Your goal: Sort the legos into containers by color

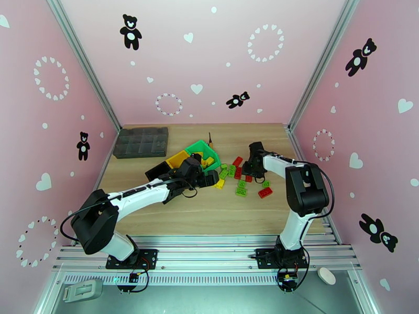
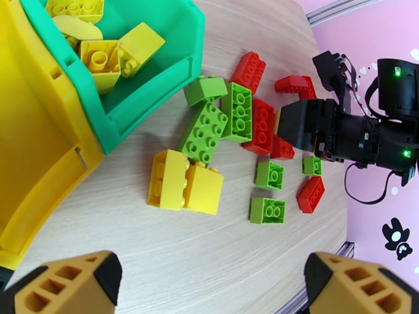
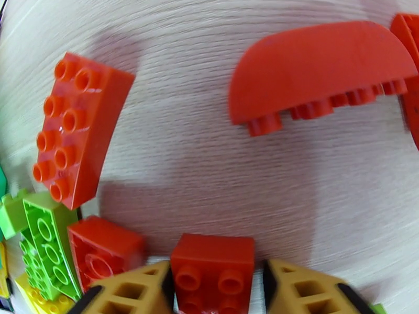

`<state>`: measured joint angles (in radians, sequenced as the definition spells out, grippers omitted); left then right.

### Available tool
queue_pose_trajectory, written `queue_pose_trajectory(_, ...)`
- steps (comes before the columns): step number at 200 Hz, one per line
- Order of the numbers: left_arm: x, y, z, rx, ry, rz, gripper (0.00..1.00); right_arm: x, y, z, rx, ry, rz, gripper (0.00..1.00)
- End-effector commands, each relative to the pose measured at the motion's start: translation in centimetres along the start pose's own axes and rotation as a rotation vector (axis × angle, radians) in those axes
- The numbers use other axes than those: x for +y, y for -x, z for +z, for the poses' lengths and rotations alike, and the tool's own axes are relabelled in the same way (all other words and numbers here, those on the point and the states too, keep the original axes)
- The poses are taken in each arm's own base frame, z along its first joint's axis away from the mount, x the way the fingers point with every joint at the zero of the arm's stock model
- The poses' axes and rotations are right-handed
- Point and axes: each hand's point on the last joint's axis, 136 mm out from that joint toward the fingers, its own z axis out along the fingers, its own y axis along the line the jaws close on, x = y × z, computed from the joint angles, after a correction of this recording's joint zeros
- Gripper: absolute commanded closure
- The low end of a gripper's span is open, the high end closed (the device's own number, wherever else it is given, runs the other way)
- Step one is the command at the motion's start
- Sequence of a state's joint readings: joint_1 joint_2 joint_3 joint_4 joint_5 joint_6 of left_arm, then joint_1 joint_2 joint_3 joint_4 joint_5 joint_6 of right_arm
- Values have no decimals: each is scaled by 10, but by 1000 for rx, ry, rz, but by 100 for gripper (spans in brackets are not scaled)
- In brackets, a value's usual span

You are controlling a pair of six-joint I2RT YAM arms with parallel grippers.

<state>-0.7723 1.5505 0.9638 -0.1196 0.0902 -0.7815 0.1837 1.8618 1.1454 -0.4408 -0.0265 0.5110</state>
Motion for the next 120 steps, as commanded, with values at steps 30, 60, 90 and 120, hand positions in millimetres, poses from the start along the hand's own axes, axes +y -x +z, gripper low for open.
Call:
queue_pose_trajectory(30,-3,23,-33,-99,4,20,2,-1,1,-29,-57,-15,-10,72)
queue_pose_trajectory(60,5,41,-48,-131,-13,-15,1,21,7,-60,-116,23,-53,75)
queue_pose_trajectory(90,18,53,-57,-146,-19,-53,2,64,4,-81,-143,96,-140,76)
queue_pose_trajectory(120,37,65,-68,-171,-28,-117,2,128,-9,-95,-133,212,-255,77)
